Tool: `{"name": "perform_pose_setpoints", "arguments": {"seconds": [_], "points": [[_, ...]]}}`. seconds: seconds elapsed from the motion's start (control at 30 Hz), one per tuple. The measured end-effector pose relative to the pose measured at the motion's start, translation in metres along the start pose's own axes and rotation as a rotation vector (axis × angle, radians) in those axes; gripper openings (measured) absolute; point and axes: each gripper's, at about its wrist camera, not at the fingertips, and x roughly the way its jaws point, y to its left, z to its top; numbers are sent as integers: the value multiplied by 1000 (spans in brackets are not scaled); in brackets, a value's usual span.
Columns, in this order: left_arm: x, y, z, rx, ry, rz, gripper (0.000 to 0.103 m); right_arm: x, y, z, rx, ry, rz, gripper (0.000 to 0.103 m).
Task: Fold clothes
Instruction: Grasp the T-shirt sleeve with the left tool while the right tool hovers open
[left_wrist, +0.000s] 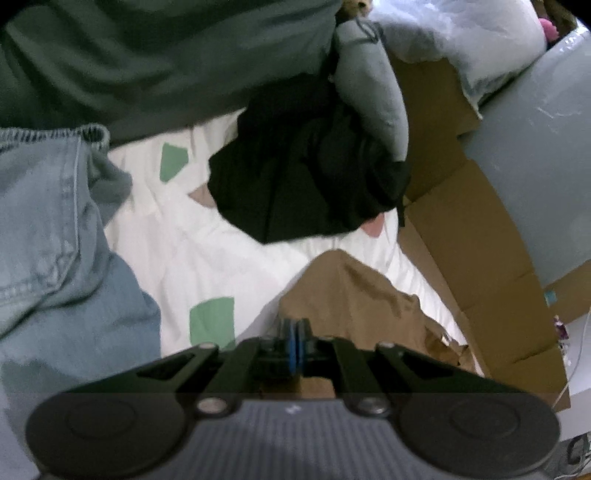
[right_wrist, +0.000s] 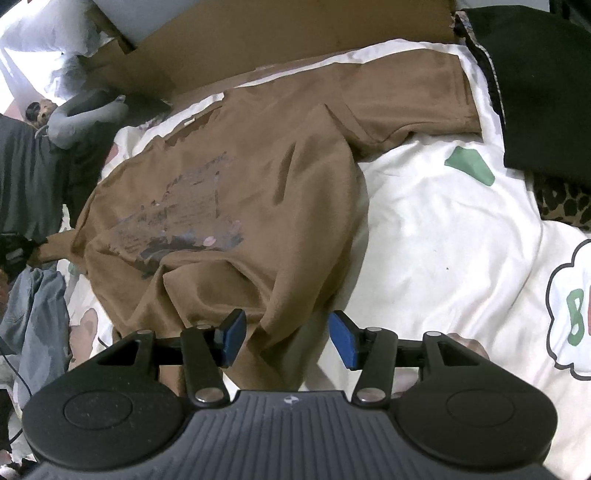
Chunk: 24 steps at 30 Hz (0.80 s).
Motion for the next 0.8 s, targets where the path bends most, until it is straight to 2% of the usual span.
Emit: {"name": "perform_pose_setpoints", "arguments": {"seconds": [0.1, 0.27, 0.37, 0.53, 0.63, 0.8], "points": [[1, 1, -1, 12, 21, -11, 2, 0, 1, 1, 0, -2, -2, 57], [5, -4, -10, 65, 18, 19, 2, 2, 3, 0, -8, 8, -3, 57], [10, -17, -14, 106, 27, -17, 2, 3, 3, -1, -9, 12, -2, 57], [30, -58, -30, 224, 66, -85, 2, 3, 1, 0, -1, 12, -6, 57], [45, -75, -37, 251, 101, -117, 3, 2, 0, 0, 0, 9, -6, 57], [73, -99, -55, 324, 159, -137, 3, 1, -2, -1, 4, 8, -6, 58]]}}
